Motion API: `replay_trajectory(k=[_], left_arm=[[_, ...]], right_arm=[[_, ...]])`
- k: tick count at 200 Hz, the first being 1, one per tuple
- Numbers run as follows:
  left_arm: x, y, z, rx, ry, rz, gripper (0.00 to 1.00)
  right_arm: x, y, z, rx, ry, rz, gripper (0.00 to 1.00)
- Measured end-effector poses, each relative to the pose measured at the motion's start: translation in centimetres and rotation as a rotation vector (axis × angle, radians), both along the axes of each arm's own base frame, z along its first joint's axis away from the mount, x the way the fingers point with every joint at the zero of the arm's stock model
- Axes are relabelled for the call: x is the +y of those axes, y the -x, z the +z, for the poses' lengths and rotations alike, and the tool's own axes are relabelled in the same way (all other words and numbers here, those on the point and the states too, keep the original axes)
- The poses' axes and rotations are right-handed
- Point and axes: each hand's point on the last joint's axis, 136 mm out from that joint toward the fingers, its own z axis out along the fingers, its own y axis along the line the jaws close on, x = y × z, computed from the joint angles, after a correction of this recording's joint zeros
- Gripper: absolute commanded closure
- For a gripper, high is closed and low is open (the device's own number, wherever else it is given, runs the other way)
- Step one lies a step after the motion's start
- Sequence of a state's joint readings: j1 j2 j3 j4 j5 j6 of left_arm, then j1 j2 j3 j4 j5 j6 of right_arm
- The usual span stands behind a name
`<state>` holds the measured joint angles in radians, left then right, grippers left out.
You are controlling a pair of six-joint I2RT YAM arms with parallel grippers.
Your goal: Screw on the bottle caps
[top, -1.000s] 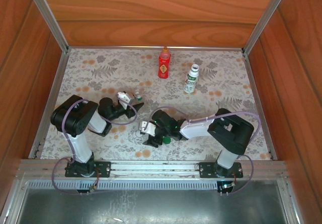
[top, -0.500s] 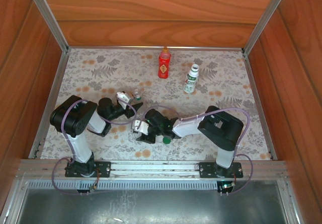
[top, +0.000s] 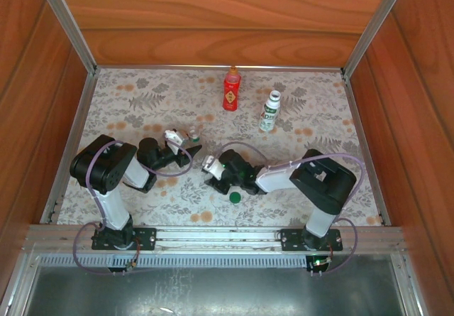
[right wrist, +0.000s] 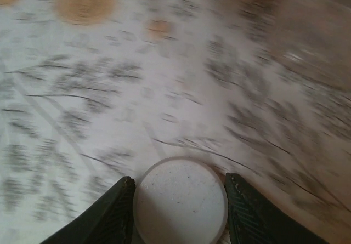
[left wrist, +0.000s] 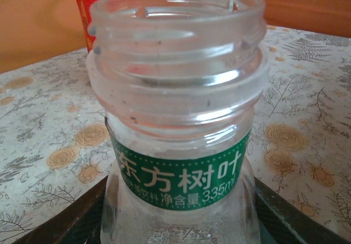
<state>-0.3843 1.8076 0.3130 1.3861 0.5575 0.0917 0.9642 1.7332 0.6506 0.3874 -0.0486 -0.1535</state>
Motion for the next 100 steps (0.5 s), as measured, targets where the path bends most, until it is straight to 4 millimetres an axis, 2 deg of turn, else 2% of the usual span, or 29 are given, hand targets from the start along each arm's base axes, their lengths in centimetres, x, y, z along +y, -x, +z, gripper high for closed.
replay_trajectory(k=[50, 74, 100], left_arm=[[-1.0, 0.8, 0.0, 0.005, -0.003, -0.044, 0.42], [-2.4, 2.1, 0.0, 0.011, -0.004, -0.098, 0.42], [-4.6, 4.0, 0.0, 0.015, -0.008, -0.18, 0.42]], right_arm=[[-6.4, -5.5, 0.1, 0.027, 0.004, -0.353, 0.53], [-9.3, -6.5, 0.1, 0.04, 0.026, -0.492, 0.52], [-11.4, -6.7, 0.1, 0.049, 0.039, -0.609, 0.51]])
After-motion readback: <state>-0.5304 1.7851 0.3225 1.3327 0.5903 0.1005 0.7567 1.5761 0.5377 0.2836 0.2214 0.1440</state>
